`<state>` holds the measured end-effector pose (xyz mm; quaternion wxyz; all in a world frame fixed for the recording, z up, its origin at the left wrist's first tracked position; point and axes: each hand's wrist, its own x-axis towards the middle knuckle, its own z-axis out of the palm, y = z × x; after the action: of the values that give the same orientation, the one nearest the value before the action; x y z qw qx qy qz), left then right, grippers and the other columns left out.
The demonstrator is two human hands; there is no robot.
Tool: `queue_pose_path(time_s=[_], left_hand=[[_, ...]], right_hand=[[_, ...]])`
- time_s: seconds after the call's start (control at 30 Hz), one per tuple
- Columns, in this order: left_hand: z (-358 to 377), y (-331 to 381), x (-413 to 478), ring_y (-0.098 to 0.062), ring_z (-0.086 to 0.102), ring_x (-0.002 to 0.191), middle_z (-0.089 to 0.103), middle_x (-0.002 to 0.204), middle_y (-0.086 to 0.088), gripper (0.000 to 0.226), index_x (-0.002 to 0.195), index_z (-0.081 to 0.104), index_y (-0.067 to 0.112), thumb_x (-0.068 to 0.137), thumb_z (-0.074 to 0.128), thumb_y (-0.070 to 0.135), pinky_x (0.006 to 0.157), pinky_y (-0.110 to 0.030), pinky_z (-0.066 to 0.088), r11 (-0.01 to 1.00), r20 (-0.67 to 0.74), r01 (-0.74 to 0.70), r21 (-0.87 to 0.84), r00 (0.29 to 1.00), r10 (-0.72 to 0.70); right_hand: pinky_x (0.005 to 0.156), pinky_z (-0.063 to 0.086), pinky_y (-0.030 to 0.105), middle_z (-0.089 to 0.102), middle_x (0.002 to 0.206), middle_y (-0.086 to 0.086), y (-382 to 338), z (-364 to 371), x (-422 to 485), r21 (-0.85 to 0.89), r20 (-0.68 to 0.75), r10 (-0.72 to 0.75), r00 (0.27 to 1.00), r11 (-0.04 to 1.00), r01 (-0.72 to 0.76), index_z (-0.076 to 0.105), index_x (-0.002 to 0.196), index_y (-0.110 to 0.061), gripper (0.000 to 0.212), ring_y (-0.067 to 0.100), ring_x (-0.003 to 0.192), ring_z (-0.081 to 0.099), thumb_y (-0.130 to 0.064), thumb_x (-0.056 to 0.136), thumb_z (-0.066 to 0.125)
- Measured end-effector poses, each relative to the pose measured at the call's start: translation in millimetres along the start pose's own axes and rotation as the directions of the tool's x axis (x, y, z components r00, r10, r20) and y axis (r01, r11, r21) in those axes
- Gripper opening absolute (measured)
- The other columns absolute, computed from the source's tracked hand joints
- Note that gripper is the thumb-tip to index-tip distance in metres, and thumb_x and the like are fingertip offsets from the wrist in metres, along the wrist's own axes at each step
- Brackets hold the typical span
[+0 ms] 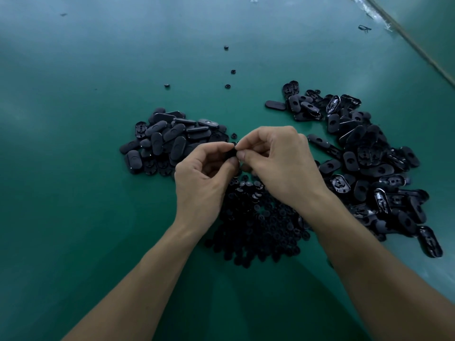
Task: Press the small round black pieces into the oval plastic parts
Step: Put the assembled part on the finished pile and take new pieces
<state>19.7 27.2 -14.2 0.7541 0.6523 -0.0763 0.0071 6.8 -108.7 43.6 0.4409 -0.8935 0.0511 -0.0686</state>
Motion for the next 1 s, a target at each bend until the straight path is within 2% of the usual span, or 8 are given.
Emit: queue_pose_path(time_s=[0.17,0.33,0.47,0.57,0.63,0.73,0.8,1.0], left_hand=[[-0.3,-0.1,-0.2,-0.013,0.073,0.085,0.076,0.09,-0.001,0.016,0.1,0.068,0.012,0.09,0.073,0.001,0.077,-0.022,0.057,1.0,-0.039,0.0,-0.001,0.999,0.0],[-0.5,0.5,1.4,-0.005,0.071,0.078,0.074,0.083,0.01,0.014,0.098,0.067,0.014,0.091,0.071,0.002,0.071,-0.017,0.054,1.0,-0.066,-0.002,0.023,0.998,0.003],[-0.6,-0.4,1.0,-0.004,0.07,0.076,0.074,0.081,0.009,0.013,0.099,0.067,0.013,0.091,0.072,0.003,0.07,-0.016,0.054,1.0,-0.078,-0.003,0.021,0.997,0.005],[-1.6,-1.3,1.2,-0.011,0.07,0.076,0.074,0.082,0.001,0.013,0.099,0.067,0.013,0.091,0.072,0.004,0.07,-0.022,0.055,1.0,-0.104,0.015,-0.005,0.994,-0.016],[-1.7,-1.6,1.4,-0.014,0.07,0.076,0.074,0.083,-0.001,0.015,0.099,0.067,0.014,0.091,0.072,0.002,0.071,-0.024,0.056,0.999,-0.099,0.02,-0.031,0.995,-0.023],[-1.1,-1.3,1.6,-0.008,0.068,0.074,0.074,0.081,0.004,0.021,0.098,0.066,0.018,0.089,0.073,0.0,0.07,-0.02,0.055,1.0,-0.075,0.02,-0.022,0.997,-0.021],[-0.5,-1.4,1.8,-0.008,0.069,0.074,0.075,0.082,0.003,0.022,0.098,0.066,0.019,0.088,0.074,0.0,0.07,-0.019,0.054,0.999,-0.063,0.023,-0.038,0.998,-0.026],[-0.3,-1.3,1.5,-0.01,0.071,0.076,0.075,0.081,0.003,0.019,0.098,0.069,0.015,0.087,0.074,-0.001,0.071,-0.02,0.056,0.996,-0.052,0.025,-0.085,0.998,-0.029]], right_hand=[[0.073,0.051,0.005,0.075,0.089,-0.004,-7.0,6.8,-5.5,-0.046,-0.017,-0.014,1.0,0.999,0.014,0.078,0.103,-0.018,0.018,0.002,0.08,0.069,-0.008,0.093,0.066],[0.067,0.045,0.0,0.075,0.092,-0.008,-10.5,2.7,-3.7,-0.015,0.077,0.023,0.997,1.0,-0.022,0.079,0.106,-0.023,0.02,-0.002,0.079,0.067,-0.015,0.093,0.066],[0.065,0.05,0.014,0.074,0.078,-0.016,-5.8,-0.7,0.9,0.056,0.163,0.059,0.985,0.996,-0.069,0.078,0.099,-0.032,0.019,-0.001,0.068,0.064,-0.019,0.092,0.067],[0.054,0.039,0.005,0.06,0.056,-0.029,0.9,1.1,-0.1,0.088,0.183,0.05,0.982,0.994,-0.067,0.079,0.104,-0.028,0.019,-0.011,0.054,0.055,-0.018,0.092,0.067],[0.053,0.038,0.004,0.061,0.057,-0.029,3.3,0.2,-1.8,0.09,0.143,0.028,0.989,0.995,-0.042,0.079,0.101,-0.028,0.018,-0.011,0.054,0.055,-0.017,0.092,0.069],[0.062,0.042,0.006,0.067,0.084,-0.015,6.1,-4.9,-0.6,0.022,0.055,-0.016,0.998,1.0,0.015,0.075,0.105,-0.035,0.021,-0.001,0.068,0.059,-0.021,0.091,0.071],[0.069,0.046,0.006,0.066,0.094,-0.013,8.5,-8.1,2.6,0.003,0.074,-0.028,0.997,1.0,0.028,0.072,0.113,-0.037,0.027,0.0,0.078,0.063,-0.023,0.09,0.072],[0.081,0.059,0.025,0.076,0.086,-0.009,13.9,-12.5,10.5,0.135,0.129,-0.067,0.989,0.99,0.049,0.078,0.099,-0.021,0.015,0.003,0.081,0.072,-0.011,0.087,0.076]])
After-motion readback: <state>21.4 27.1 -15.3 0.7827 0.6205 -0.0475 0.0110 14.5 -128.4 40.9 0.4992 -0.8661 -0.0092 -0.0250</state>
